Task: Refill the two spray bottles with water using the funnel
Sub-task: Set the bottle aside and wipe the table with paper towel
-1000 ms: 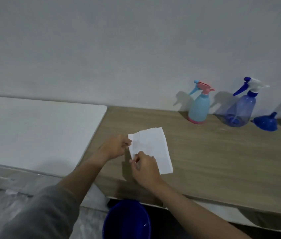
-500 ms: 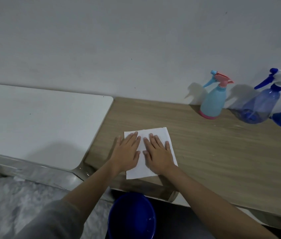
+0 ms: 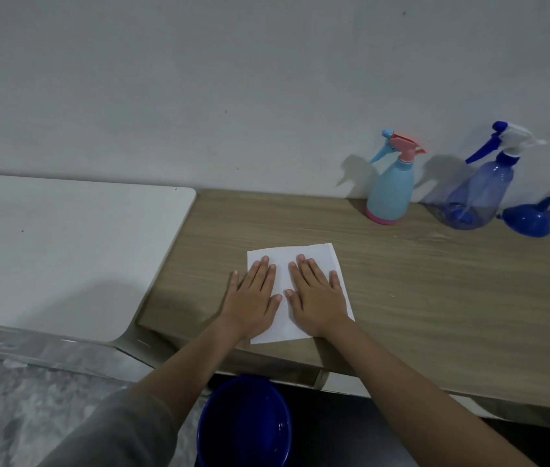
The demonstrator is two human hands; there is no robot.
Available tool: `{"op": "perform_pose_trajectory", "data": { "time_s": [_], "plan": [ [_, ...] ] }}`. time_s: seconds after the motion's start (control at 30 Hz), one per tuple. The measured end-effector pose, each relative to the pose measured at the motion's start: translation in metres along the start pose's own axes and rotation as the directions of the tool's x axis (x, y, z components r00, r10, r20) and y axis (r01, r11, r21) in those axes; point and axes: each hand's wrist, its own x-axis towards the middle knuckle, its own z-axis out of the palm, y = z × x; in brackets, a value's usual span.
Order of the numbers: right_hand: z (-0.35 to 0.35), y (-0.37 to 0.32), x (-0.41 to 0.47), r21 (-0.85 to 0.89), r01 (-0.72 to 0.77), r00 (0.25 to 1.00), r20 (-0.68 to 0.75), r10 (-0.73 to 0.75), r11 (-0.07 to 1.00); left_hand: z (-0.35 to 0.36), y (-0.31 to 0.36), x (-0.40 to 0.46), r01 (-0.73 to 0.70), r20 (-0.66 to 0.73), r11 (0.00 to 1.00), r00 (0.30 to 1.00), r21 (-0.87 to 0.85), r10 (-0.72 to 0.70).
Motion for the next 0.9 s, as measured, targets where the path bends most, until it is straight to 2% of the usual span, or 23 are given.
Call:
{"op": "perform_pose_trajectory", "data": {
  "time_s": [0.27,0.9],
  "plan": [
    [-0.022,0.067,-0.026,0.008,-0.066,0.997,-0.036,0.066,0.998,-0.001,0.065,0.033,-0.120,-0.013,0.993,0.993,-0.015,0.120],
    [-0.067,0.195,-0.055,0.016,-0.222,0.972,-0.075,0.223,0.975,-0.008,0.192,0.110,-0.250,0.012,0.968,0.968,0.019,0.250]
  ]
}}
